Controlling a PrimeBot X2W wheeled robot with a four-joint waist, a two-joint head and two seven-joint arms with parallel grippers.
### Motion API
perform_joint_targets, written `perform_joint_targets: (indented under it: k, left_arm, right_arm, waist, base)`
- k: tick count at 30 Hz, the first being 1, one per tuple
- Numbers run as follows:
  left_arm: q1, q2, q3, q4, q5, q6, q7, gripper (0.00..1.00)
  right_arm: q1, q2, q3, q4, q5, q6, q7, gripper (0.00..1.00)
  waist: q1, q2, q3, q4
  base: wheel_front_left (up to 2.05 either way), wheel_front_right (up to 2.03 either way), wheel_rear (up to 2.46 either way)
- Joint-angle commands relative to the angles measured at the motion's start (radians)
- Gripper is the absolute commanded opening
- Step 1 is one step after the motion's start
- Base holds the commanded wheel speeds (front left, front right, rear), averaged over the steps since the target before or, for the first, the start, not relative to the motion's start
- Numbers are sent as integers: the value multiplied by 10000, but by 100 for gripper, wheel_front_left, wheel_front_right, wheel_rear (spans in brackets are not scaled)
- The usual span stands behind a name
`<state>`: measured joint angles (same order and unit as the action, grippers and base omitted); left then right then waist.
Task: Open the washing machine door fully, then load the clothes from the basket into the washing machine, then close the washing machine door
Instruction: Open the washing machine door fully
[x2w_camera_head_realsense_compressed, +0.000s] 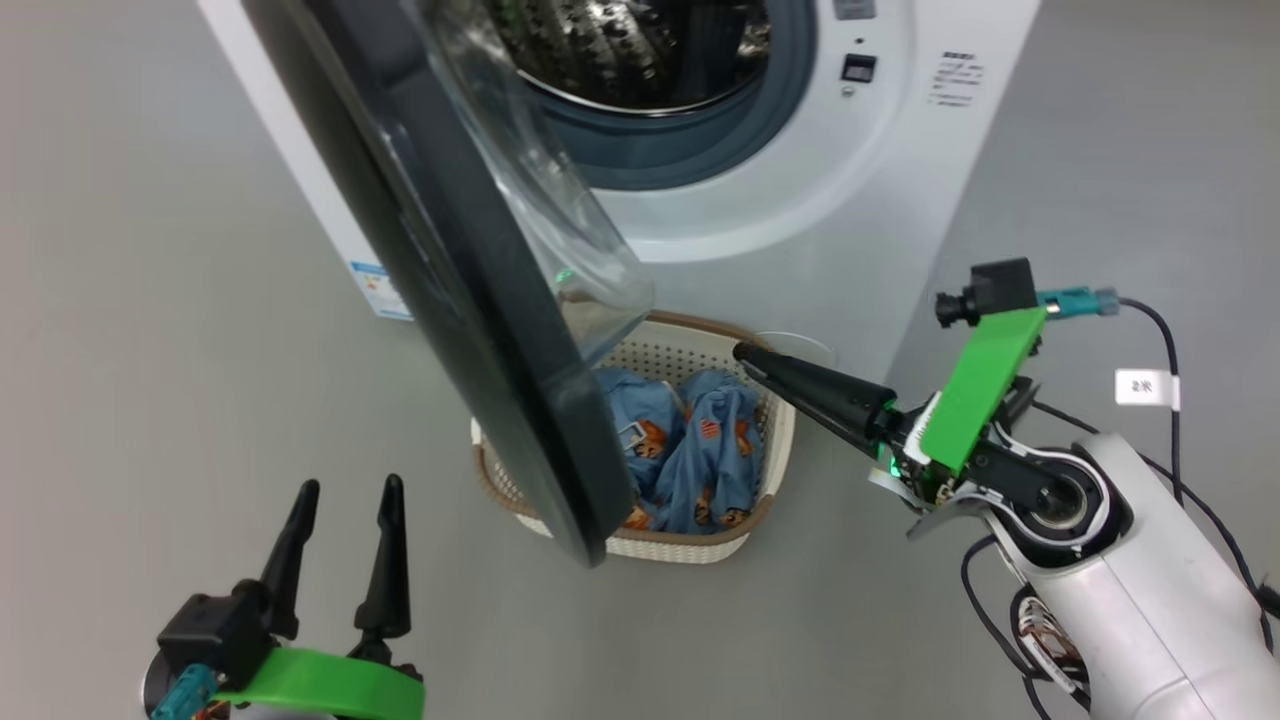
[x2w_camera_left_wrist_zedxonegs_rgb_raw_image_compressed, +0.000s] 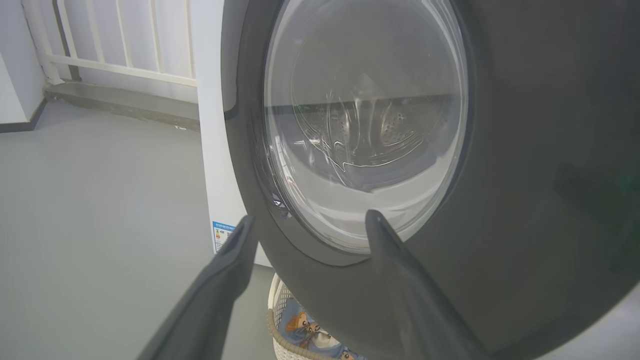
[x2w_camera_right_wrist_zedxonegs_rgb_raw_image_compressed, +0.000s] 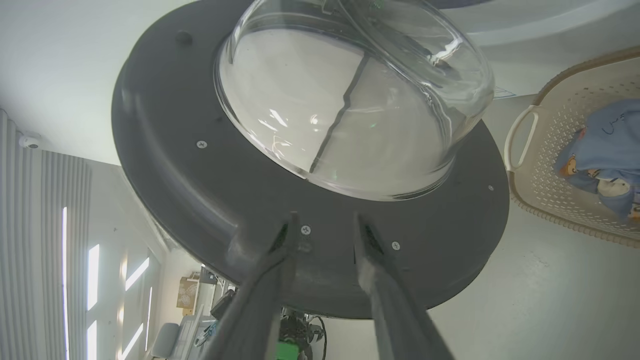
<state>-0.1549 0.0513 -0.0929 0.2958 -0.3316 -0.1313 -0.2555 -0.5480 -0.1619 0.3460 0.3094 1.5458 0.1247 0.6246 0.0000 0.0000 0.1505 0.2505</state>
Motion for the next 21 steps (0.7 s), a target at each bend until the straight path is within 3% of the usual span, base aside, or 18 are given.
perform_joint_targets:
  k: [1, 21]
  left_arm:
    - [7, 258, 360, -172, 16, 6, -63, 100]
    - [599, 533, 1111, -369, 58, 6, -63, 100]
  right_arm:
    - [122, 33, -10, -308, -137, 60, -141, 100]
    - [2183, -1933, 93, -699, -982, 60, -3191, 100]
  waist:
    - [0, 0, -172, -255]
    - [0, 0, -577, -1472]
  base:
    - [0, 0, 0]
    - [0, 0, 0]
